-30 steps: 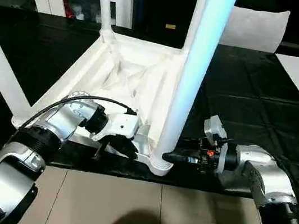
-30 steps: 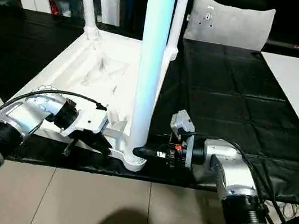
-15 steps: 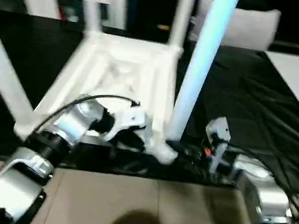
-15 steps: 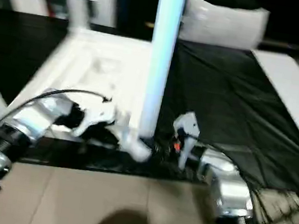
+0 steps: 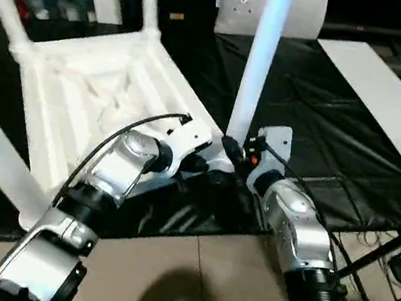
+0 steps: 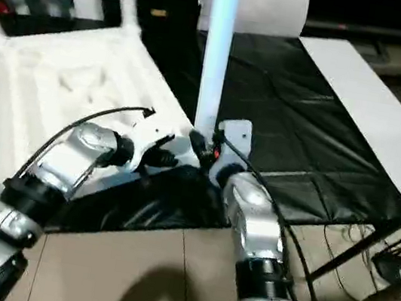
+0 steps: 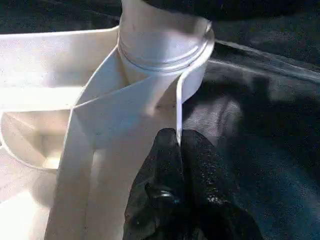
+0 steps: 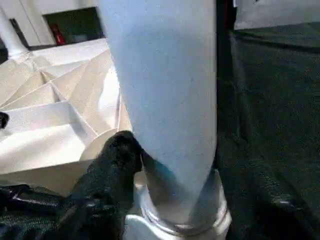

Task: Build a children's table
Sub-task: Rotate leg to tighten

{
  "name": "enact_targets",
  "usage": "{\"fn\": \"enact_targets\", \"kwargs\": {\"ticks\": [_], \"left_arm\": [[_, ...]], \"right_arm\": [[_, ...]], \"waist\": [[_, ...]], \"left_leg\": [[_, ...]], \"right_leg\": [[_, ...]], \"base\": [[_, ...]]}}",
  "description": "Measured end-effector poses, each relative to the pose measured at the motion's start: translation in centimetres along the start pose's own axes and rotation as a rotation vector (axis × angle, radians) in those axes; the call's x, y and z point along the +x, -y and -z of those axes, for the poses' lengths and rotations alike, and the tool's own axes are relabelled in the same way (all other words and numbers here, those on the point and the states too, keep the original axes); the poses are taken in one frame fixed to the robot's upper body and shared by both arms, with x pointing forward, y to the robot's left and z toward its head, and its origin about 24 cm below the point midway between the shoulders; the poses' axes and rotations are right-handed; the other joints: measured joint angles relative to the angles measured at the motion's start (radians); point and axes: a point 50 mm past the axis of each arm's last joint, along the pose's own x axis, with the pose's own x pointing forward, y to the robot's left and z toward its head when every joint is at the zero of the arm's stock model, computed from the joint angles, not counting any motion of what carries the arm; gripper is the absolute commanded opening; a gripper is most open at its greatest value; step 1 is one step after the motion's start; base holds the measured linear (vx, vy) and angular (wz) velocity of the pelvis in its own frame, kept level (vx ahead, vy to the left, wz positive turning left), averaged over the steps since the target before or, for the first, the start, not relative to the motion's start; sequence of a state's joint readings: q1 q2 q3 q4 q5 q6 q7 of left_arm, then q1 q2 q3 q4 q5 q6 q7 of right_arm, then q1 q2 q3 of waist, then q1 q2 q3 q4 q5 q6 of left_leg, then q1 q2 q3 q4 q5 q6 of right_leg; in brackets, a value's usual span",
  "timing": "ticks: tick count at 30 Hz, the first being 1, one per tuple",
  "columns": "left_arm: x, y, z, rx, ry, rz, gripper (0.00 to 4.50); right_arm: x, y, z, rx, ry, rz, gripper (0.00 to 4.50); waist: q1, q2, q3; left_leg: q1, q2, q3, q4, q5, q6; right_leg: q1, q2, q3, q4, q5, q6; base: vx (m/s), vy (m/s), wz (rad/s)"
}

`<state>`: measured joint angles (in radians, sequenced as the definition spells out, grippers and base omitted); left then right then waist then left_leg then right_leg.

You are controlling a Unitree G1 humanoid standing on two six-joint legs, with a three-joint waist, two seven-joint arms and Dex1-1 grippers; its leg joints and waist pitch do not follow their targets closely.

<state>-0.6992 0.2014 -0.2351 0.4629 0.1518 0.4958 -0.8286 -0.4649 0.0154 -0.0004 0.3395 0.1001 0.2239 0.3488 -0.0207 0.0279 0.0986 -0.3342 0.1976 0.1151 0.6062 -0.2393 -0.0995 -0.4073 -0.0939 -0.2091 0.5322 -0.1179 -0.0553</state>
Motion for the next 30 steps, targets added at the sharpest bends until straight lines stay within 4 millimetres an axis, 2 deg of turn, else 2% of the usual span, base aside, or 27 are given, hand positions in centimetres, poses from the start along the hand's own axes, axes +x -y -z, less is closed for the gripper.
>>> {"fn": "enact_targets", "kwargs": {"ticks": [1, 3, 8, 10, 12, 15, 19, 22, 24, 27, 30], "left_arm": [[-0.1, 0.0, 0.0, 0.004, 0.004, 0.0, 0.0], [-0.4, -0.1, 0.1, 0.014, 0.021, 0.018, 0.0], [-1.7, -0.5, 0.4, 0.088, 0.037, 0.069, 0.0], [-2.4, -0.8, 1.0, 0.123, 0.02, 0.093, 0.0], [-3.1, -1.1, 1.4, 0.162, 0.003, 0.124, 0.0], [-3.7, -1.3, 2.0, 0.219, -0.02, 0.196, 0.0], [-4.3, -0.9, 2.3, 0.31, -0.039, 0.319, 0.0], [-4.8, -0.4, 2.7, 0.362, -0.053, 0.421, 0.0], [-4.8, -0.1, 2.6, 0.402, -0.053, 0.468, 0.0], [-4.6, 0.4, 2.4, 0.437, -0.051, 0.51, 0.0], [-4.4, 0.6, 2.2, 0.47, -0.054, 0.534, 0.0]], "right_arm": [[-0.1, 0.1, 0.0, 0.0, 0.005, -0.005, 2.8], [-0.6, 0.5, 0.0, -0.006, 0.014, -0.033, 3.08], [-3.2, 3.3, 0.6, -0.054, -0.013, -0.104, 3.43], [-4.5, 4.8, 0.5, -0.082, -0.028, -0.141, 3.51], [-5.6, 6.0, 0.1, -0.123, -0.046, -0.192, 3.78], [-6.6, 6.9, -0.7, -0.165, -0.061, -0.294, 4.09], [-7.4, 6.5, -1.4, -0.167, -0.08, -0.474, 4.09], [-7.6, 5.7, -1.1, -0.15, -0.126, -0.627, 4.09], [-7.1, 5.0, -1.3, -0.154, -0.148, -0.703, 4.09], [-6.0, 4.0, -1.7, -0.163, -0.148, -0.781, 3.83], [-5.6, 3.4, -1.0, -0.138, -0.177, -0.828, 3.57]], "waist": [[0.001, 0.0, 0.0], [0.005, -0.001, 0.0], [0.023, -0.001, -0.001], [0.028, -0.001, -0.001], [0.031, -0.001, -0.001], [0.038, -0.001, -0.001], [0.055, -0.001, -0.001], [0.072, -0.003, -0.002], [0.083, -0.004, -0.003], [0.096, -0.008, -0.005], [0.109, -0.013, -0.008]], "left_leg": [[0.0, -0.001, 0.0, -0.002, 0.0, 0.001], [-0.001, -0.001, 0.0, -0.007, -0.001, 0.001], [-0.019, 0.0, 0.0, -0.004, -0.001, 0.002], [-0.017, 0.001, 0.0, -0.003, -0.001, 0.002], [-0.016, 0.002, 0.001, -0.002, 0.0, 0.003], [-0.013, 0.002, 0.002, -0.002, 0.002, 0.004], [-0.013, 0.004, 0.003, -0.001, 0.003, 0.003], [-0.013, 0.007, 0.005, -0.001, 0.006, -0.001], [-0.014, 0.008, 0.007, 0.0, 0.006, -0.001], [-0.015, 0.008, 0.009, 0.001, 0.006, -0.001], [-0.015, 0.009, 0.01, 0.0, 0.006, -0.001]], "right_leg": [[-0.001, 0.0, 0.001, 0.001, 0.003, -0.002], [-0.006, 0.001, 0.002, 0.004, 0.003, -0.005], [-0.031, 0.001, 0.004, 0.023, -0.003, -0.015], [-0.031, 0.001, 0.004, 0.027, -0.005, -0.017], [-0.031, 0.002, 0.004, 0.027, -0.006, -0.015], [-0.027, 0.003, 0.003, 0.026, -0.005, -0.015], [-0.026, 0.003, 0.003, 0.026, -0.004, -0.015], [-0.023, 0.003, 0.003, 0.026, -0.004, -0.014], [-0.023, 0.002, 0.003, 0.026, -0.004, -0.014], [-0.023, 0.001, 0.004, 0.026, -0.005, -0.012], [-0.023, 0.001, 0.004, 0.026, -0.006, -0.011]], "base": [[0.058, -0.017, 0.03], [0.06, -0.023, 0.03], [0.012, -0.005, 0.01], [0.0, 0.0, 0.0], [0.0, 0.0, 0.0], [0.0, 0.0, 0.0], [0.0, 0.0, 0.0], [0.0, 0.0, 0.0], [0.0, 0.0, 0.0], [0.0, 0.0, 0.0], [0.0, 0.0, 0.0]]}}
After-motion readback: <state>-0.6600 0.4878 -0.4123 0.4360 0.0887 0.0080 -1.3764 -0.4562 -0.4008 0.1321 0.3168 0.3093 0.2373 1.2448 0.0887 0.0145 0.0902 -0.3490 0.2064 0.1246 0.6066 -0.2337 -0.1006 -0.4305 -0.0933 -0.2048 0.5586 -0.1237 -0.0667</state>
